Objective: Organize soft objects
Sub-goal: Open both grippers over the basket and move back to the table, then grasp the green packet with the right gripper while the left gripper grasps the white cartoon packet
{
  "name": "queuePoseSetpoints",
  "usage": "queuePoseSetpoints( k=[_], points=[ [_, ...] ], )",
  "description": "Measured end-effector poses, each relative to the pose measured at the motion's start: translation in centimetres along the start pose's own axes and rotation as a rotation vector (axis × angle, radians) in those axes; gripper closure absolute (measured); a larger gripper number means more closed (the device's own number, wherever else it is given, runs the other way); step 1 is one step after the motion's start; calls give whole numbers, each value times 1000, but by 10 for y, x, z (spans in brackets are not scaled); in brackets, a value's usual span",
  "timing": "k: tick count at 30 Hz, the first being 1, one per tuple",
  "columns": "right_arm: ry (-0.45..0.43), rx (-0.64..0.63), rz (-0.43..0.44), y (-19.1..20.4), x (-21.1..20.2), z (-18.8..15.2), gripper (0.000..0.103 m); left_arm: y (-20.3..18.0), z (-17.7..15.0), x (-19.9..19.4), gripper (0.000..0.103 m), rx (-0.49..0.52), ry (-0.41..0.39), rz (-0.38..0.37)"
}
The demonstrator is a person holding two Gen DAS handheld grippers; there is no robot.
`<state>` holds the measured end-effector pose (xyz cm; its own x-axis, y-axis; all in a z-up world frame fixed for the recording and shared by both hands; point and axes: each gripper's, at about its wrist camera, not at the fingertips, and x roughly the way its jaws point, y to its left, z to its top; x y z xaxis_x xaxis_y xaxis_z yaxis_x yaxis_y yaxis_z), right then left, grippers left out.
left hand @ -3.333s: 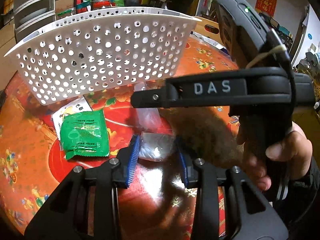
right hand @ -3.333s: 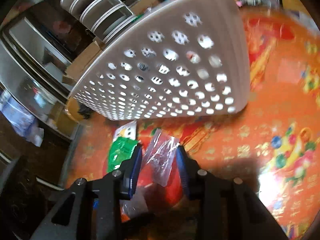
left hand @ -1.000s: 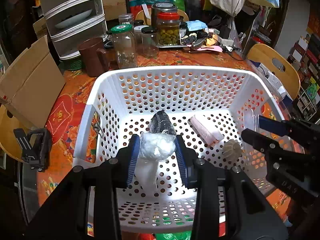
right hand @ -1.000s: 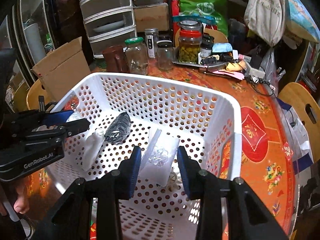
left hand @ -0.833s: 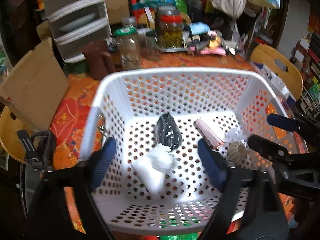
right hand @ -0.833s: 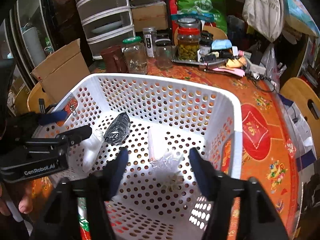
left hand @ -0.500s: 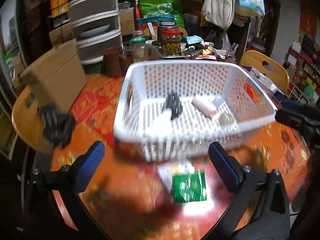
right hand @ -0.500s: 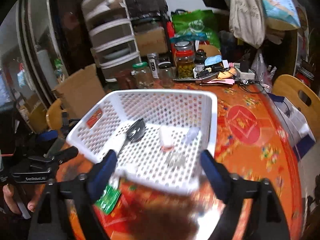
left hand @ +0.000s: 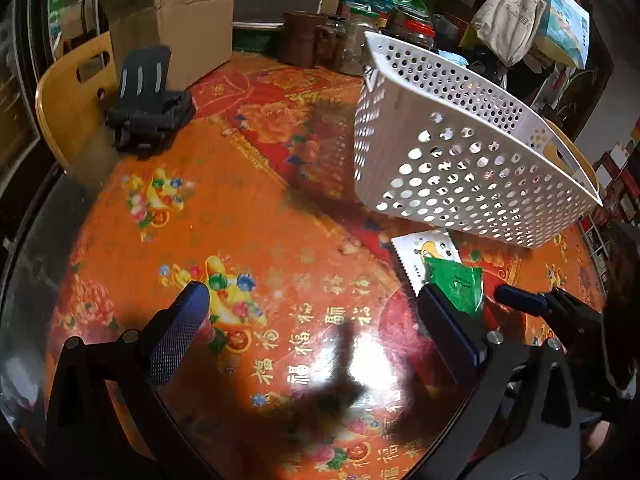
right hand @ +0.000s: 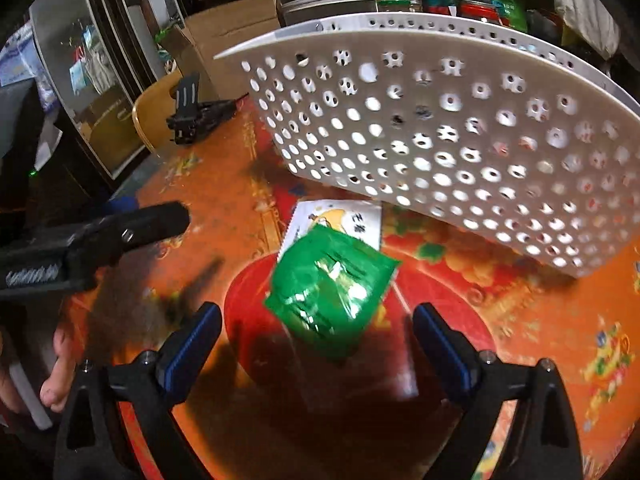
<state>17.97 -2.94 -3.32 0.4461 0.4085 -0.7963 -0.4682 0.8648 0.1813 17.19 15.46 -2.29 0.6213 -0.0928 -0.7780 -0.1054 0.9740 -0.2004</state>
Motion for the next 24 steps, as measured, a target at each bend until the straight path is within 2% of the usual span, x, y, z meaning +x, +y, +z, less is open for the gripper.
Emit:
queuePoseSetpoints(
  k=[4,6,8,9,17,24],
  points=[
    [0,-11,-34,3,8,6,7,7,-4,7,0,-15,10,-16],
    [-5,-31,-67,5,10,5,11,8,-6,10,0,-18,18,-22],
    [-11,-58,-110,10,12,3,29,7,-7,13,0,-19,24,-23],
    [-13,-66,-121,10,11,2,34,7,-8,15,0,-20,29,-25],
    [-40,-72,-85,0,-4,-15,54,-1,-10,26,0,-11,48,-29],
    [-56,-69,-101,-21,-24,-37,58,-40,-8,39,0,52,72,-37]
  ],
)
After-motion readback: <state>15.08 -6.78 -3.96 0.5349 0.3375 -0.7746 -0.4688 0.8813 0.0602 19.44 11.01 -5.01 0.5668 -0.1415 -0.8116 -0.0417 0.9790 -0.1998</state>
